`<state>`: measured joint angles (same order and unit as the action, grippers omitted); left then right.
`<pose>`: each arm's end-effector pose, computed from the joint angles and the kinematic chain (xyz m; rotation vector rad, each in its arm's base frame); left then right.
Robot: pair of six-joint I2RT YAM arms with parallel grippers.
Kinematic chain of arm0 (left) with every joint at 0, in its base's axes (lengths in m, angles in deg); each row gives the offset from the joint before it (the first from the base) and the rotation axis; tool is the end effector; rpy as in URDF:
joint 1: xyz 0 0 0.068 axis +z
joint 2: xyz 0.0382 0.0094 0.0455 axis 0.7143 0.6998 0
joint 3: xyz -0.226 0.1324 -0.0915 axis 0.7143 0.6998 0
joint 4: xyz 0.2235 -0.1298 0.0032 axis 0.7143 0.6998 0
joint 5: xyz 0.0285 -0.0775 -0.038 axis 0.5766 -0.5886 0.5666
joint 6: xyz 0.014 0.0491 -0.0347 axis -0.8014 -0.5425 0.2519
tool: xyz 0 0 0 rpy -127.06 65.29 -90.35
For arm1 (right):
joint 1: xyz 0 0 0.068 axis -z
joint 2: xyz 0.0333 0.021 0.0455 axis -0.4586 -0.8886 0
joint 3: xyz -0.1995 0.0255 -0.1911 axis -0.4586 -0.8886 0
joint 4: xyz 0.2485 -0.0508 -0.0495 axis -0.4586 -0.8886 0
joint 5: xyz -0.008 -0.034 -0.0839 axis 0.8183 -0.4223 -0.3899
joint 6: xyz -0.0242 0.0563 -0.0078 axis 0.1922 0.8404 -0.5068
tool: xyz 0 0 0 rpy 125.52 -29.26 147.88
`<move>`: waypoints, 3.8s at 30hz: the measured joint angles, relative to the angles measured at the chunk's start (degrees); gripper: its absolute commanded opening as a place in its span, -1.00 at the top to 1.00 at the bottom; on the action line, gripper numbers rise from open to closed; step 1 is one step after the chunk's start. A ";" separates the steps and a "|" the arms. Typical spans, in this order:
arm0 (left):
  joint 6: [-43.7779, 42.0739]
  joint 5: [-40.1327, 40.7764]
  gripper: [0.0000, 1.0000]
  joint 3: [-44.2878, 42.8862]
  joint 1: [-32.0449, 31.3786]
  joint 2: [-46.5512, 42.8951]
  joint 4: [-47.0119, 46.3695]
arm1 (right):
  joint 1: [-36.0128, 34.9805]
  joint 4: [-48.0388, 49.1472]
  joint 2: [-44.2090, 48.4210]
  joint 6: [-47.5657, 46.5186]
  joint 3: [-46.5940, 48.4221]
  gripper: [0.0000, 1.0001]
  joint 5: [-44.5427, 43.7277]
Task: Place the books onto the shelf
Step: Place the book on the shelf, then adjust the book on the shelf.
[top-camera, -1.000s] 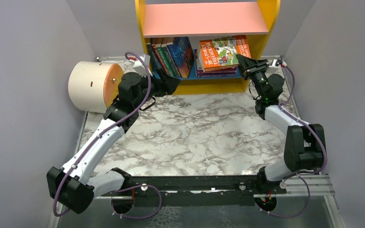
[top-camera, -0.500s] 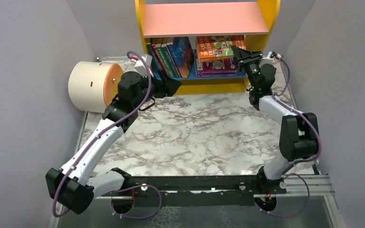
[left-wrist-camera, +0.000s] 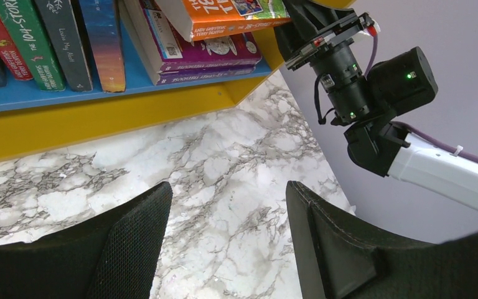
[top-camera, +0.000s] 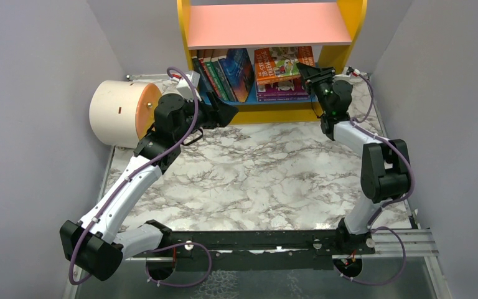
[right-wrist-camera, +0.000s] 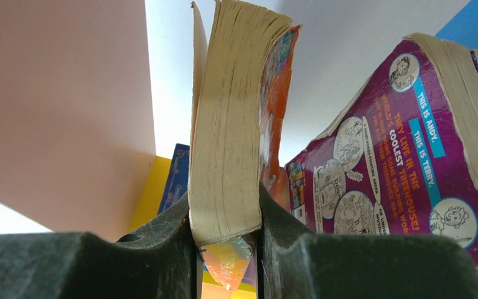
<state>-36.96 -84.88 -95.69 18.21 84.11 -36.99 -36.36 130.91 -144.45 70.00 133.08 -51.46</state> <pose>0.2307 -0.1310 0.3943 0.0197 1.7979 -1.0167 0.4060 0.0690 0.2960 0.8309 1.3606 1.2787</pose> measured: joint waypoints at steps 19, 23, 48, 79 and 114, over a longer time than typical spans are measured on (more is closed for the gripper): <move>0.00 0.00 -0.21 0.31 0.00 0.33 -0.02 | 0.07 -4.26 -2.99 -2.58 2.80 0.98 -0.98; 0.02 0.00 -0.21 0.52 0.00 0.33 -0.07 | 0.22 -9.29 -2.99 -4.44 5.14 0.99 -1.81; 0.68 -0.04 -0.21 2.73 0.00 0.35 -0.79 | 0.85 -18.16 -2.62 -9.01 7.89 0.54 -1.79; 1.90 -0.13 -0.21 3.48 0.00 0.39 -1.40 | -0.70 -23.28 3.56 -12.63 2.91 -0.55 5.16; -3.08 4.87 -0.22 -18.10 -8.98 25.03 -4.33 | -0.98 -44.72 28.65 -39.01 -2.40 -0.81 -2.21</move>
<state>-40.05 -80.01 -113.79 9.23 109.14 -41.32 -37.34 86.19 -115.79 30.98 130.67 -53.67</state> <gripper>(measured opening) 0.607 0.889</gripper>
